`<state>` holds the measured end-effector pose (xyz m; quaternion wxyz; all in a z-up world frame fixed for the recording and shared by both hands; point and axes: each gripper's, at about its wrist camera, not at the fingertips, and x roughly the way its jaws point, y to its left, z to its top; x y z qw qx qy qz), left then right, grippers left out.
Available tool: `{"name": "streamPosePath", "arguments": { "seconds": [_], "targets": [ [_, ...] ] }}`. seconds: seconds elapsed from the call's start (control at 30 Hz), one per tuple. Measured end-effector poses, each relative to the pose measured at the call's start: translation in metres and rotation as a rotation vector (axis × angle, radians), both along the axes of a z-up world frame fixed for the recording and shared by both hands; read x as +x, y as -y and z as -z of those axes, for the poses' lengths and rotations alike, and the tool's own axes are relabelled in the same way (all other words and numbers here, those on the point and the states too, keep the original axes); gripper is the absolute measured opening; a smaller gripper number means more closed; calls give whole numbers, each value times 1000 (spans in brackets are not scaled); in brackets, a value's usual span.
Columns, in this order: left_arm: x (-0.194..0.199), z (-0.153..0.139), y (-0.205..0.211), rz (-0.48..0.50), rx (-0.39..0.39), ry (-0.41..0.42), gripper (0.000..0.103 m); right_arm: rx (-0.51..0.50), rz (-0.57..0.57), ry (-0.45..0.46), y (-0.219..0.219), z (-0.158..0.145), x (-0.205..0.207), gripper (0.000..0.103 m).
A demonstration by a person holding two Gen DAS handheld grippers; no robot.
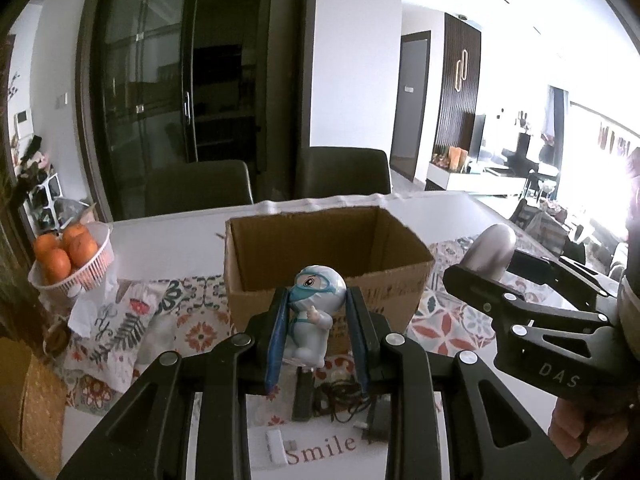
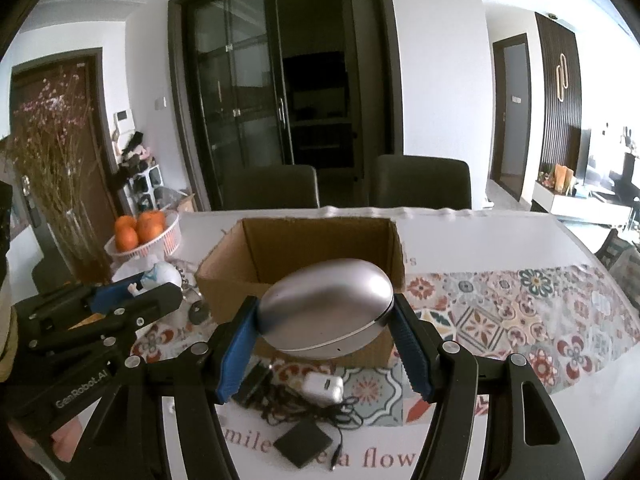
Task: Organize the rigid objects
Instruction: 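Carry the white figurine and silver egg device with both grippers over the box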
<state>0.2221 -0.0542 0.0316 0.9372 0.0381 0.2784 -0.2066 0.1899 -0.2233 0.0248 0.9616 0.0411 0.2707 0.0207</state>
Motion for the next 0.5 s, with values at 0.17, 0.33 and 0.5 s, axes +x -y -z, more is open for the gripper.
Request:
{"name": "streamPosePath", "arguments": {
  "seconds": [0.17,0.33,0.5],
  "targets": [
    [12,-13,3,4,3,14,29,7,0,13,1,-10,11,65],
    [23,-23,6,8,1,21,29,20,-9,11,2,-18,25,65],
    [37,-28,9,3,-2,14,29,25,-14,2,5,-25,39,65]
  ]
}}
